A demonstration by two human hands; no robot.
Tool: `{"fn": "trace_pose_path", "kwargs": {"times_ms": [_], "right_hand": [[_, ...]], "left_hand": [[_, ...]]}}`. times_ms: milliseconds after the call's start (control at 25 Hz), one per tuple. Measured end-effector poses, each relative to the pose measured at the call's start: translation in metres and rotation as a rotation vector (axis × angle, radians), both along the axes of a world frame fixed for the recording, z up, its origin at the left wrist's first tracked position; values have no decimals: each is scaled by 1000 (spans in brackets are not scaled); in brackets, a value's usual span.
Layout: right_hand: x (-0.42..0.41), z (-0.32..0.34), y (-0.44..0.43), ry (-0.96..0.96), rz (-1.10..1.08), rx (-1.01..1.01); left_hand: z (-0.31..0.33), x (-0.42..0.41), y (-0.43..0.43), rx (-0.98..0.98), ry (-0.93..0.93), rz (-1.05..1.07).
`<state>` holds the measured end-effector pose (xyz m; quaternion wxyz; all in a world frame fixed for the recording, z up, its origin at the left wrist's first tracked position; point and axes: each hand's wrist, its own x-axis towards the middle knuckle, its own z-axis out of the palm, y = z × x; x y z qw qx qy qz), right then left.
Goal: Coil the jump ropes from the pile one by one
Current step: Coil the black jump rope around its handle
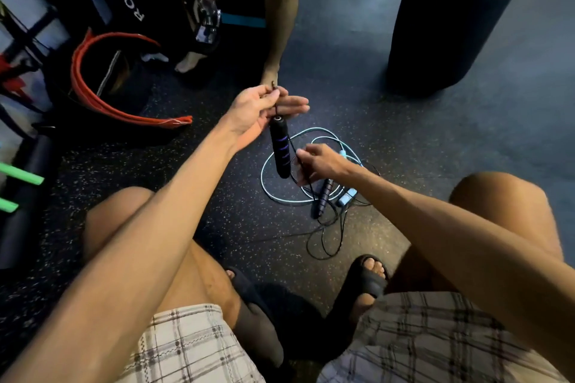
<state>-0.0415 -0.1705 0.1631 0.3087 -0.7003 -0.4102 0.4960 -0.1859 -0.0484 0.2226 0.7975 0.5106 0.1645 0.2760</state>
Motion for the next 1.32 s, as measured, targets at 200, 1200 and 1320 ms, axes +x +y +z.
{"fn": "trace_pose_path", "kwargs": {"times_ms": [200, 1200, 1320], "right_hand": [[12, 10, -3, -353, 263, 107], [48, 81, -2, -614, -75, 717], [49, 77, 3, -470, -144, 561]], "left_hand": [[-15, 7, 11, 31, -72, 294], [10, 38, -32, 123, 243, -129], [14, 35, -32, 31, 141, -108]]}}
